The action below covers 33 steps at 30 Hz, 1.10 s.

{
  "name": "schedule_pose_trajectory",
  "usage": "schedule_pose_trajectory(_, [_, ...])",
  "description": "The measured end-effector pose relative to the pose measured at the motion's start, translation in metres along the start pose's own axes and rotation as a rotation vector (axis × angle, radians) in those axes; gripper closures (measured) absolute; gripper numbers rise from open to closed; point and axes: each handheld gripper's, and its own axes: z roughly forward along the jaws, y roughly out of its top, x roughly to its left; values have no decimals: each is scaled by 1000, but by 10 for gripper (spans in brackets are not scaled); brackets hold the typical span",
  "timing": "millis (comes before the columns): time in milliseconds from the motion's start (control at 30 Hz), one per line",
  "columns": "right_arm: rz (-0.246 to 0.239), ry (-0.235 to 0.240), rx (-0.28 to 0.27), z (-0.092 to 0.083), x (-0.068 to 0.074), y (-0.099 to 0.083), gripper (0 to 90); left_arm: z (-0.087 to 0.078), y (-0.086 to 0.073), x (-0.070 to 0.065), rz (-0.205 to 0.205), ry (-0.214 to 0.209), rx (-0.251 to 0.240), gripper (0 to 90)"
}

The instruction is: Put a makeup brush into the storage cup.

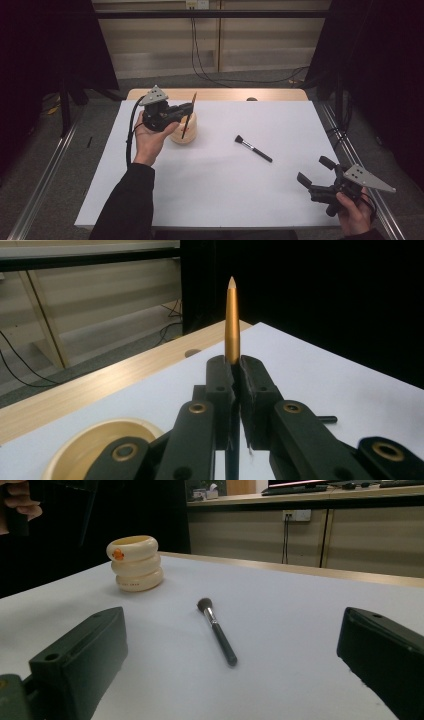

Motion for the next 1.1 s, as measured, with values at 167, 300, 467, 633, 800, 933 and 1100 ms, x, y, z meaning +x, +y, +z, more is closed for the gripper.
schedule_pose_trajectory(167, [0, -2, 1, 0, 0, 0, 0, 2, 5, 7, -2, -11, -11, 840])
schedule_pose_trajectory(300, [-3, 4, 11, 1, -1, 0, 0, 1, 8, 5, 4, -5, -27, 840])
schedule_pose_trajectory(467, [-2, 3, 4, 0, 0, 0, 0, 2, 13, 11, -2, 6, -40, 840])
schedule_pose_trajectory(633, [-11, 5, 9, 1, 0, -1, 0, 7, 18, 17, 7, 17, -29, 840])
schedule_pose_trajectory(800, [-4, 5, 15, 0, -1, -1, 0, 10, 22, 27, -7, 33, -39, 840])
schedule_pose_trajectory(933, [1, 7, 10, 0, 0, -1, 0, 10, 26, 34, -11, 46, -51, 840])
schedule_pose_trajectory(1100, [2, 3, 9, 0, 0, 0, 0, 18, 26, 41, -17, 52, -56, 840])
